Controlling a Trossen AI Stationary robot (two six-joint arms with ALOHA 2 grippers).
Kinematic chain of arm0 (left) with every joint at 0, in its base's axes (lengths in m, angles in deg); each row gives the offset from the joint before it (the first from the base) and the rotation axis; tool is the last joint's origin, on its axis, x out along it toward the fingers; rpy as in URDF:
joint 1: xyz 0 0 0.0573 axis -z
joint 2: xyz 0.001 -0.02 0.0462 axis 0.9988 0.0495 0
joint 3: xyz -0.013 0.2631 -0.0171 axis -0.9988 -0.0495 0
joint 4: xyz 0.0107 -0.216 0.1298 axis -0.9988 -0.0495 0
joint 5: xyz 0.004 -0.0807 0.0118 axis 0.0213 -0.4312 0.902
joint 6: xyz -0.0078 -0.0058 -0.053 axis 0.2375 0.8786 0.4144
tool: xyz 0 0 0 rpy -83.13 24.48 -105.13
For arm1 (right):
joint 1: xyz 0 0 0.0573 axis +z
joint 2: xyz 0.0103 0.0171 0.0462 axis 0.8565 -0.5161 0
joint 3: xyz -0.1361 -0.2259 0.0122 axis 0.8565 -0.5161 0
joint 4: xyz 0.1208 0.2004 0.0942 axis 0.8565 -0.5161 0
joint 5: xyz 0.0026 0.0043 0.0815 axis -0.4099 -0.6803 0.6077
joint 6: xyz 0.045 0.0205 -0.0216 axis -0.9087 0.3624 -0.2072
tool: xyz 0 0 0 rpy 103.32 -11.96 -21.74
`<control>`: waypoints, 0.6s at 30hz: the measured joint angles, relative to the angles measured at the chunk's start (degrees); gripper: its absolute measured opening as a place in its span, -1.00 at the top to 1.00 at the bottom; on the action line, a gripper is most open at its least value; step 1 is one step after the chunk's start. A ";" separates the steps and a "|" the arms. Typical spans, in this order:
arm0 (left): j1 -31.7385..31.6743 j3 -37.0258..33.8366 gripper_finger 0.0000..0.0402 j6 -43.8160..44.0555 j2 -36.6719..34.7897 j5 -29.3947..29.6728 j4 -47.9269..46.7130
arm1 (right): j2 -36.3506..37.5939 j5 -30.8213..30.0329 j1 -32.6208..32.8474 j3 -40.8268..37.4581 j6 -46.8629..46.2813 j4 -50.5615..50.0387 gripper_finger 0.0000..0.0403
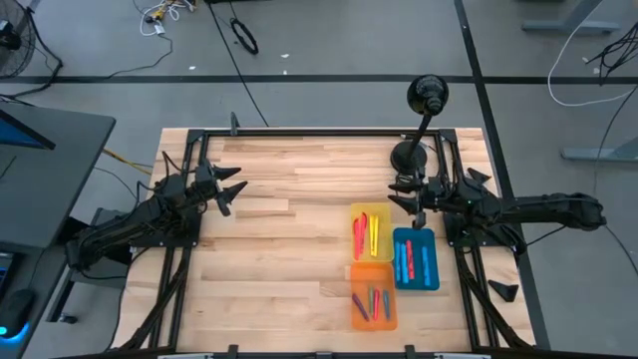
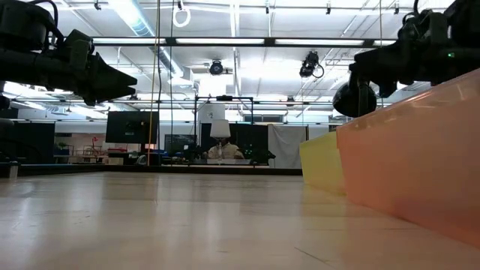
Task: Pick & Place Markers
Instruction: Return to Home Position
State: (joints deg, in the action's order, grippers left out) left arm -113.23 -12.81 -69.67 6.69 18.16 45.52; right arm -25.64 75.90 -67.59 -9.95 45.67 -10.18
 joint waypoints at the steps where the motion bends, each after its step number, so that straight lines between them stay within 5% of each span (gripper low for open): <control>1: 0.00 0.00 -0.26 0.01 0.01 0.01 0.00 | 1.10 0.01 0.29 -0.01 -0.81 -1.86 0.28; 18: 0.00 0.00 -0.26 0.00 -0.01 0.01 0.00 | 18.95 -0.03 2.62 0.08 -2.51 -25.21 0.28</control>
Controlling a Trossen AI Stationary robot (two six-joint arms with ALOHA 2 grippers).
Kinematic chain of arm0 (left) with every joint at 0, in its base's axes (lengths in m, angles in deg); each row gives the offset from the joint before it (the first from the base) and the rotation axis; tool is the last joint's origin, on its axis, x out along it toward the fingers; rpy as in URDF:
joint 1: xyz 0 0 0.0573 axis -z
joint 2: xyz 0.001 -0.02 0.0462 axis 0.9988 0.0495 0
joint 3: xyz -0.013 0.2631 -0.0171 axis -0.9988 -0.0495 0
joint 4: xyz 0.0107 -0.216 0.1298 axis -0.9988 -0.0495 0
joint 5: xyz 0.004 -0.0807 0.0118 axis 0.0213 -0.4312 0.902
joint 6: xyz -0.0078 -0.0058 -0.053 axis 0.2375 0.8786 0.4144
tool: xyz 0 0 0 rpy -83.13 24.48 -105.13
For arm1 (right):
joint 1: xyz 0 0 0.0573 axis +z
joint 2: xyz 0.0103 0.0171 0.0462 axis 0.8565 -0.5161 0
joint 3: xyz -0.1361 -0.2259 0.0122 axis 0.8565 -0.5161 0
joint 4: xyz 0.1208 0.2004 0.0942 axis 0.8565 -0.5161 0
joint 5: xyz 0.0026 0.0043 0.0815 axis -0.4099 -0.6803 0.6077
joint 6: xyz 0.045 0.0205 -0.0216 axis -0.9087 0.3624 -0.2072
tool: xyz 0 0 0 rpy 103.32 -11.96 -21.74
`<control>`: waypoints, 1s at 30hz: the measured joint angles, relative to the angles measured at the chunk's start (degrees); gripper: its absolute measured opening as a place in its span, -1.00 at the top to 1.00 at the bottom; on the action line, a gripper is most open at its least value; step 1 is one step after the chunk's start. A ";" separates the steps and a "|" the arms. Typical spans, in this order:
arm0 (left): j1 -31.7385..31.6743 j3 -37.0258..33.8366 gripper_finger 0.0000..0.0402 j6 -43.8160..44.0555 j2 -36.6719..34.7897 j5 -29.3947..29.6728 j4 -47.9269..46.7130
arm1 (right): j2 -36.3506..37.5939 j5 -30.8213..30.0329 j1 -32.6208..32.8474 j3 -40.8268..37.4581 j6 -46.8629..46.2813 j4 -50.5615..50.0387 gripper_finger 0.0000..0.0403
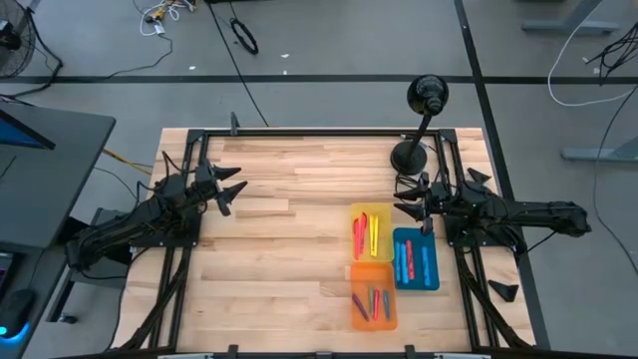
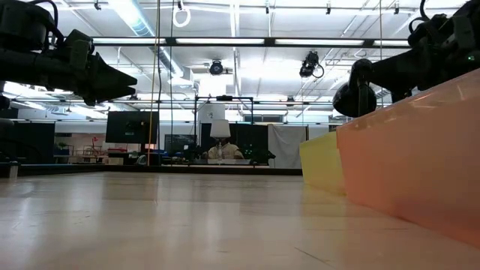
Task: Pick & Place Markers
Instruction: Return to Home Position
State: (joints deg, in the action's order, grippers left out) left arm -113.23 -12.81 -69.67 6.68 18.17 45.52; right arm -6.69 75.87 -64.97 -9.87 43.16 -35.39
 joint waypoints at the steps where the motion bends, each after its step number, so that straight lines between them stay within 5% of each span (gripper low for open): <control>1: 0.00 0.00 -0.26 0.00 0.00 0.01 0.00 | 1.05 0.00 0.00 0.00 0.00 -0.77 0.28; 10: 0.00 0.00 -0.26 0.02 0.00 0.01 0.00 | 9.31 -0.02 0.00 0.07 0.41 -5.57 0.28; 30: 0.00 0.00 -0.26 0.00 0.02 0.02 0.00 | 9.34 -0.08 0.04 0.09 1.75 -8.37 0.28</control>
